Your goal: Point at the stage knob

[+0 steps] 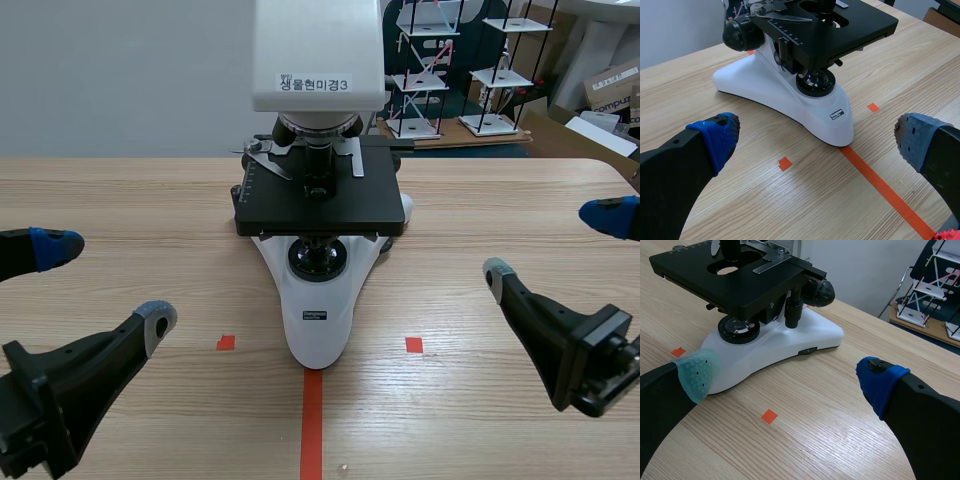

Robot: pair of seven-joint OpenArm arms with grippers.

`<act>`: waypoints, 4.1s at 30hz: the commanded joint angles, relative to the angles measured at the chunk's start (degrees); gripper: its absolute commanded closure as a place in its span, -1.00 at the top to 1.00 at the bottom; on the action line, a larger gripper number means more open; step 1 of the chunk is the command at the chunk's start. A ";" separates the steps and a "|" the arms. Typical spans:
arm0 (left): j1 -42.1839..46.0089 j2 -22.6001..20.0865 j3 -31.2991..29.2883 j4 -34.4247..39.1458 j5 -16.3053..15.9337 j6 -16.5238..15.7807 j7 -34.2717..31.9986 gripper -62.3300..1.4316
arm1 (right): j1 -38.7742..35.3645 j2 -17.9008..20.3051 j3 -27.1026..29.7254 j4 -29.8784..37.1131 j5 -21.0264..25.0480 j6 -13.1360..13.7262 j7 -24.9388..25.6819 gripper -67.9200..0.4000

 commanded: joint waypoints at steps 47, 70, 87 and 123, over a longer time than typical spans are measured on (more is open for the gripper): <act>-0.17 0.28 -0.46 1.09 -0.55 0.28 -0.79 1.00 | 20.57 -3.85 -11.61 -26.51 -3.67 0.02 11.80 -0.96; -0.17 0.28 -0.46 1.09 -0.55 0.28 -0.76 1.00 | 44.68 -5.77 -29.62 -47.30 -2.19 -1.99 20.59 -0.96; -0.17 0.28 -0.46 1.09 -0.55 0.28 -0.79 1.00 | 45.24 -6.69 -29.99 -48.39 -2.21 -1.95 20.37 -0.96; -0.17 0.28 -0.46 1.09 -0.55 0.28 -0.79 1.00 | 45.24 -6.67 -29.97 -48.39 -2.27 -1.97 20.13 -0.96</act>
